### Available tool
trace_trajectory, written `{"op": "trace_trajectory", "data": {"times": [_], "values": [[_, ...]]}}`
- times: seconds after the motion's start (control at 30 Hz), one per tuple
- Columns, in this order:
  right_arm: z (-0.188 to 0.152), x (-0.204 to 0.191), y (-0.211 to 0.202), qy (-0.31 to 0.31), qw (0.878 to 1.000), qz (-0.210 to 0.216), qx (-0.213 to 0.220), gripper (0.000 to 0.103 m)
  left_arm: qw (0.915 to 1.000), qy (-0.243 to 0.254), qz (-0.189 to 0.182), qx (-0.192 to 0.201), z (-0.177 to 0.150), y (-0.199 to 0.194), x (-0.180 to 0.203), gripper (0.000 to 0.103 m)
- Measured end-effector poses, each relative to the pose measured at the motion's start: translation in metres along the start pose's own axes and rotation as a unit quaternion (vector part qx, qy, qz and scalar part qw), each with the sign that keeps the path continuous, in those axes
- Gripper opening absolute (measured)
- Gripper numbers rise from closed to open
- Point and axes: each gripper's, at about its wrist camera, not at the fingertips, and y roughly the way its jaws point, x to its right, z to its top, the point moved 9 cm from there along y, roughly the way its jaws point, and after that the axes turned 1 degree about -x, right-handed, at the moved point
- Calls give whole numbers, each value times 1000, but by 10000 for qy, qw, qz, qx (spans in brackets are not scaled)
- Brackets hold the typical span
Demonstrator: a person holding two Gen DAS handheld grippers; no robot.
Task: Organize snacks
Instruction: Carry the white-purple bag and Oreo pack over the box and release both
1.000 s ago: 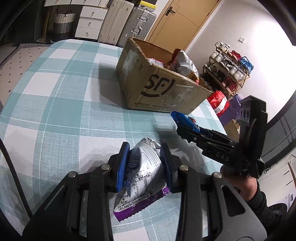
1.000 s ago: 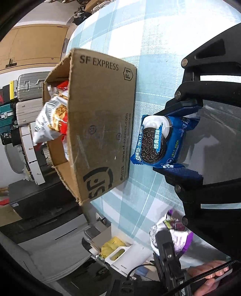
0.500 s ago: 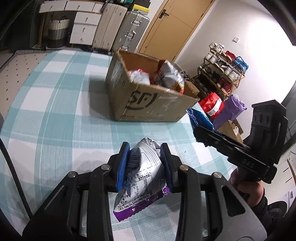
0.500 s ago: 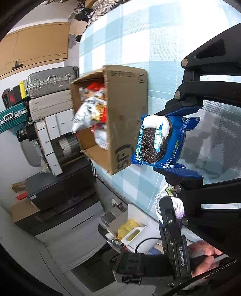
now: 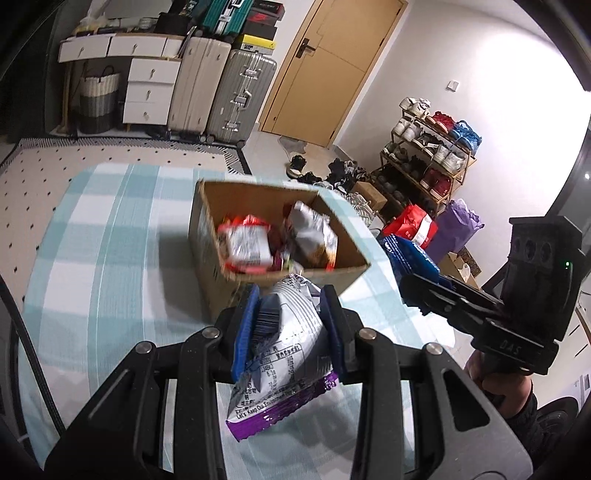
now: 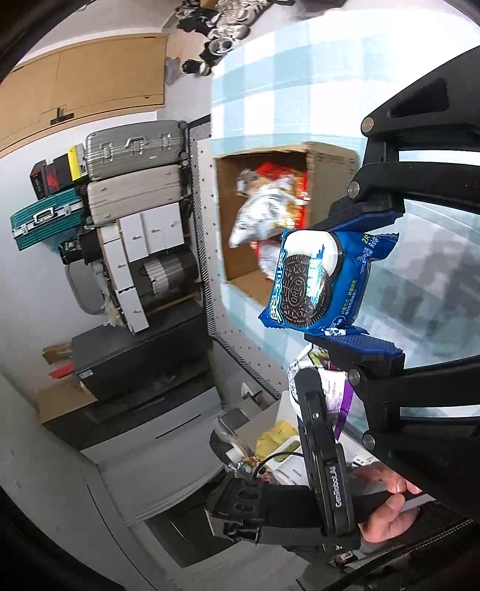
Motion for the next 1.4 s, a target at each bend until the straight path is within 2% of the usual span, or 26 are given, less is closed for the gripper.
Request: {"op": "trace_trajectory", "data": {"times": [0.33,0.67,0.8,1.03,1.2,1.27,1.33,1.4], "values": [[57,16,6,58,9998,-9,180,47,9997,211,131,72,62,22,9,31],[91,38,28,26,9999,-94,130,47,9994,281,209,23,104,56,6,31],[103,52,47,56,9998,-153,79,47,9992,314,237,-65,110,74,2,31],[100,75,88,88,9994,-260,-191,47,9992,236,251,-208,110,107,-16,31],[94,90,115,63,9988,-344,-344,48,9993,220,68,-309,107,131,-25,32],[90,94,125,-8,9982,-414,-423,57,9987,296,35,-408,103,142,-26,32],[83,98,135,-30,9975,-447,-550,64,9979,376,128,-504,99,148,-27,43],[78,104,137,5,9971,-482,-581,65,9977,405,224,-494,96,150,-29,48]]}}
